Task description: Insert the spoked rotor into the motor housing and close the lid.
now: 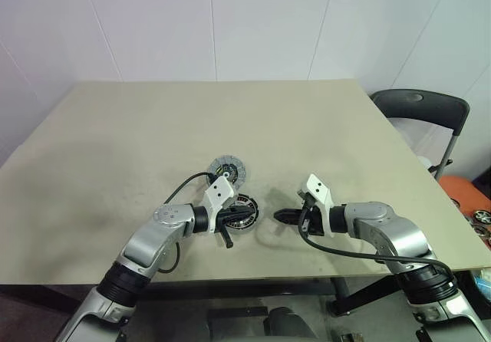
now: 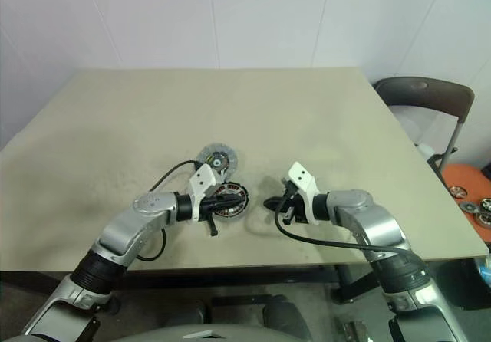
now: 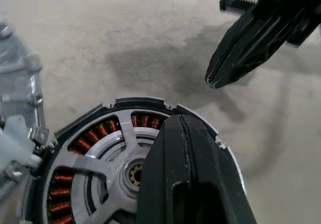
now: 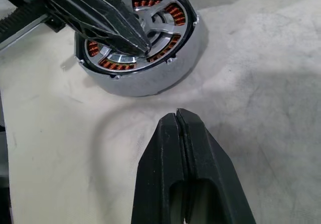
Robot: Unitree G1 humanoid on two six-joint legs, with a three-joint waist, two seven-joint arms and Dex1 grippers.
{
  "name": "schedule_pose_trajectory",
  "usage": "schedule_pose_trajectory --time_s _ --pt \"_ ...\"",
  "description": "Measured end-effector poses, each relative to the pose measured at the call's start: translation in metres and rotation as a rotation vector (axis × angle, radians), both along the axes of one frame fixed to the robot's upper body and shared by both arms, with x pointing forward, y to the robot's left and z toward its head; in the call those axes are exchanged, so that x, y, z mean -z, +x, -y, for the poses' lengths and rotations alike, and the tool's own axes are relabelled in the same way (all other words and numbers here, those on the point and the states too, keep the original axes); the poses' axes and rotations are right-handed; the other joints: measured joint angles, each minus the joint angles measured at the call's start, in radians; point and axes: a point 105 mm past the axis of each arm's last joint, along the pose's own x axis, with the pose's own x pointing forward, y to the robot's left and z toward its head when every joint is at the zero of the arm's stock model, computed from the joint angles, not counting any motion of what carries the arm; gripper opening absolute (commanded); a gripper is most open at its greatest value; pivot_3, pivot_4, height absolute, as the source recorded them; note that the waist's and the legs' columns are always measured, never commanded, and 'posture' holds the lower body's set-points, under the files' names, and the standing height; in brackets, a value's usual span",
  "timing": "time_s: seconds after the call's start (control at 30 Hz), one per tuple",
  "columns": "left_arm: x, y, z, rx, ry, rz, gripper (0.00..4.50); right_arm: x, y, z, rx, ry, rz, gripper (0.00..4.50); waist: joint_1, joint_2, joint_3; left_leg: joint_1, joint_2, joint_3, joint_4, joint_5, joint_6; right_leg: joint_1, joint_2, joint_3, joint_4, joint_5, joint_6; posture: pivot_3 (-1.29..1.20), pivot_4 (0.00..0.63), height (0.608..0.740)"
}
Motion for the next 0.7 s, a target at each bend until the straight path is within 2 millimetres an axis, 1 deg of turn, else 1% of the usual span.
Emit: schedule_pose_trajectory --time_s 0.07,0.13,0.23,0.27,0.3,0.33,0.4,0.5,0.57,0.67,0.7 --pt "-0.002 0.001 0.001 -0.012 -0.03 -0.007 0.01 0.001 0.0 0.001 0.003 -0.003 -0.001 0.0 -0.001 0.0 0.0 0.001 0.0 0.0 0.001 0.0 0.0 0.0 0.0 0.0 0.0 -0.001 0.002 0.0 0.0 0.74" --pt "-0.004 0.002 0.001 -0.049 -0.097 -0.048 0.01 0.002 0.001 0.002 0.005 -0.008 -0.004 0.0 0.0 0.0 0.0 0.0 0.0 0.0 0.001 0.0 0.0 0.0 0.0 0.0 0.0 -0.001 0.002 0.0 0.0 0.74" --pt "-0.026 0.008 0.003 -0.11 -0.318 -0.118 0.01 0.005 0.001 0.003 0.009 -0.01 -0.01 0.0 0.004 0.0 0.0 -0.004 0.0 0.0 0.0 0.0 0.0 -0.001 0.0 0.0 0.0 0.0 0.003 0.0 0.0 0.74" --pt "-0.036 0.01 0.002 -0.115 -0.378 -0.124 0.01 0.005 0.001 0.002 0.009 -0.008 -0.009 0.0 0.004 0.0 0.0 -0.004 0.0 0.0 -0.001 0.0 0.001 -0.001 0.0 0.0 0.0 0.002 0.006 0.0 0.0 0.74" --pt "-0.043 0.01 0.0 -0.116 -0.416 -0.126 0.01 0.004 0.002 0.002 0.008 -0.008 -0.008 0.0 0.004 0.0 0.0 -0.004 0.0 0.0 -0.001 -0.001 0.001 -0.001 0.0 0.0 0.0 0.003 0.003 0.0 0.0 0.74" --pt "-0.049 0.011 -0.003 -0.117 -0.443 -0.127 0.01 0.004 0.002 0.002 0.008 -0.007 -0.006 0.0 0.004 0.0 0.0 -0.004 0.0 0.0 -0.002 -0.001 0.002 -0.002 0.0 0.0 0.0 0.003 0.004 0.0 0.0 0.74" --pt "-0.052 0.011 -0.007 -0.12 -0.46 -0.134 0.01 0.004 0.002 0.002 0.007 -0.007 -0.005 0.0 0.002 0.0 0.0 -0.004 0.0 0.0 -0.002 -0.002 0.003 -0.002 0.0 0.0 0.0 0.003 0.004 0.0 0.0 0.74" --pt "-0.055 0.007 -0.013 -0.106 -0.479 -0.166 0.01 0.004 0.002 0.001 0.006 -0.005 -0.003 0.0 0.002 0.0 0.0 -0.004 0.0 0.0 -0.002 -0.002 0.004 -0.002 0.0 0.0 0.0 0.003 0.004 0.0 0.0 0.74" --pt "-0.062 0.002 -0.019 -0.085 -0.519 -0.18 0.01 0.003 0.002 0.001 0.002 -0.002 -0.002 0.0 0.002 0.0 0.0 -0.004 0.0 0.0 -0.002 -0.002 0.003 -0.002 0.0 0.0 0.0 0.003 0.004 0.0 0.0 0.74" --pt "-0.079 -0.006 -0.033 -0.046 -0.582 -0.174 0.01 -0.003 0.001 -0.004 -0.036 0.006 0.01 0.0 0.0 0.0 0.0 -0.004 0.0 0.0 -0.001 -0.002 0.003 -0.002 0.0 0.0 0.0 0.002 0.002 0.0 0.0 0.74" --pt "-0.082 -0.01 -0.041 -0.039 -0.6 -0.172 0.01 -0.006 -0.002 -0.009 -0.079 0.005 0.015 0.0 -0.003 0.001 0.001 -0.004 0.0 0.0 -0.001 -0.002 0.003 -0.002 0.0 0.0 0.0 0.002 0.001 0.0 0.0 0.74"
